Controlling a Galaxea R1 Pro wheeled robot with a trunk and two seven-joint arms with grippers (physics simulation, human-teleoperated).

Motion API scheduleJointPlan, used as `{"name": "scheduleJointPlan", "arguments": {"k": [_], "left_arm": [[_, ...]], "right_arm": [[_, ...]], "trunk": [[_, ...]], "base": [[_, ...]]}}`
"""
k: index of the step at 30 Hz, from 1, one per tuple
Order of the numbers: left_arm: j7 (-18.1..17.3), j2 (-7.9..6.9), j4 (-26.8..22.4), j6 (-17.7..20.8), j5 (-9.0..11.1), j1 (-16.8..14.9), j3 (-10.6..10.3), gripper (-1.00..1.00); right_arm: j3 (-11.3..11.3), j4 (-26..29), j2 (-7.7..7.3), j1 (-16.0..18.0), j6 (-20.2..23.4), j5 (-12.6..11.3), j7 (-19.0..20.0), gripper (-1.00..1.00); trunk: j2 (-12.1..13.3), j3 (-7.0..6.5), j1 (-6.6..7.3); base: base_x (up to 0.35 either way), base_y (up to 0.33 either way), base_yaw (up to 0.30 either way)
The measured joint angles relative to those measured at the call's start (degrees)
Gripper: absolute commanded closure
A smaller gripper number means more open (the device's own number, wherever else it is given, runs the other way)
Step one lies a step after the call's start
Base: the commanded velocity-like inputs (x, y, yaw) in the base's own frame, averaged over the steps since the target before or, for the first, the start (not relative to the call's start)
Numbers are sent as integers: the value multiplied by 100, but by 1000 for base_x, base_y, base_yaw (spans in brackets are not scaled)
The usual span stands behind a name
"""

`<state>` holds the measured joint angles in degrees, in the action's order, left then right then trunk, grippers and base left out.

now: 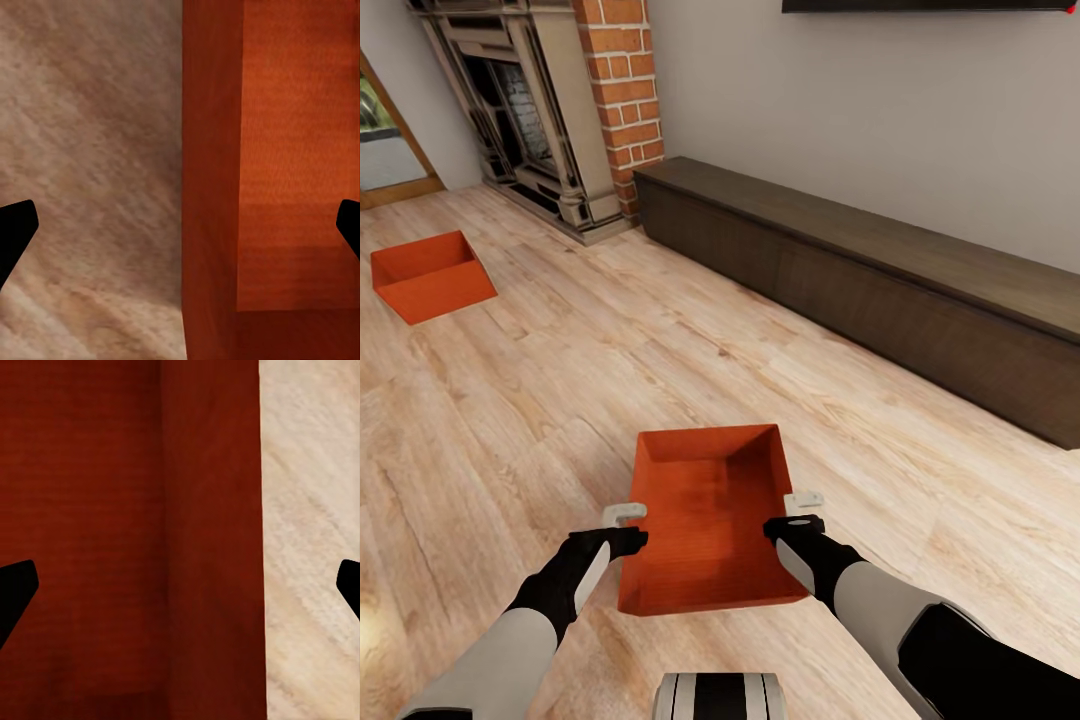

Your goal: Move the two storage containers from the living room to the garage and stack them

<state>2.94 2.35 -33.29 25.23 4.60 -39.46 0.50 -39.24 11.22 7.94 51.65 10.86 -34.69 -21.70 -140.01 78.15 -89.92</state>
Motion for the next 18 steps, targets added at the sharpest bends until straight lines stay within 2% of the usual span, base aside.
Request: {"name": "scheduleJointPlan", "arguments": {"k": [18], "left_arm": [[0,9,7,4,-1,0,-9,-100]], "right_arm": [[-9,-8,-24,0,31,4,8,-100]], "trunk": [[0,0,0]], "base": [[3,1,0]]}}
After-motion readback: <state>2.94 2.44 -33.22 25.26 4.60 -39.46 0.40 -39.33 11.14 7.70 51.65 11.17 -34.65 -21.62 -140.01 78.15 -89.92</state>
